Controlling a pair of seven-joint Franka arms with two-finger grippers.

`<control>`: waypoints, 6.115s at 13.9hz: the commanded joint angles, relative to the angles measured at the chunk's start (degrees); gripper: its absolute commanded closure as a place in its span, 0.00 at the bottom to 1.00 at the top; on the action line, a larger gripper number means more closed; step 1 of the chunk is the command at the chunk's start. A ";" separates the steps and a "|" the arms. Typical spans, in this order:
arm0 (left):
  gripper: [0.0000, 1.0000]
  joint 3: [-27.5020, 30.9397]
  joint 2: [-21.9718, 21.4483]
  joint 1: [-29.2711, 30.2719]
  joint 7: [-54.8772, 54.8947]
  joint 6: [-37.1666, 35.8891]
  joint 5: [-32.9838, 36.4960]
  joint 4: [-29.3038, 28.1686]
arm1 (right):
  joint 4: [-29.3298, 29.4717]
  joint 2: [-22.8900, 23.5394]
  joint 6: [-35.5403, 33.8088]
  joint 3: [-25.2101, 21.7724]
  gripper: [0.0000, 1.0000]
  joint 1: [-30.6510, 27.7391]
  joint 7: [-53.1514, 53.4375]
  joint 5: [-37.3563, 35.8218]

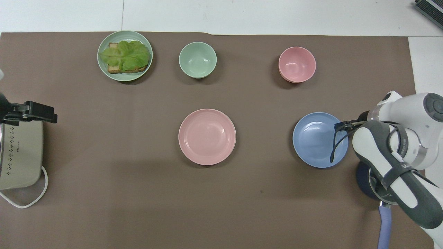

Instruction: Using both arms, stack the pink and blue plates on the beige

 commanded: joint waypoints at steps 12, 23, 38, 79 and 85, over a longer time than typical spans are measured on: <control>0.00 -0.33 -0.34 0.37 0.41 -0.78 1.12 0.16 | 9.37 -2.70 -14.87 0.76 1.00 0.26 -1.74 1.61; 0.00 -0.33 -0.43 0.37 0.50 -0.70 1.12 0.16 | 17.46 -5.43 -22.10 12.36 1.00 3.93 19.41 1.35; 0.00 -0.33 -0.34 0.37 0.50 -0.78 1.03 0.16 | 17.21 -1.92 -14.63 12.54 1.00 21.35 43.00 2.31; 0.00 -0.33 -0.43 0.37 0.41 -0.70 1.03 0.16 | 20.35 -7.35 -20.84 11.57 0.00 10.99 36.05 -7.09; 0.00 -0.33 -0.34 0.37 0.41 -0.70 1.12 0.16 | 25.62 -13.87 -31.12 11.48 0.00 5.98 35.53 -7.09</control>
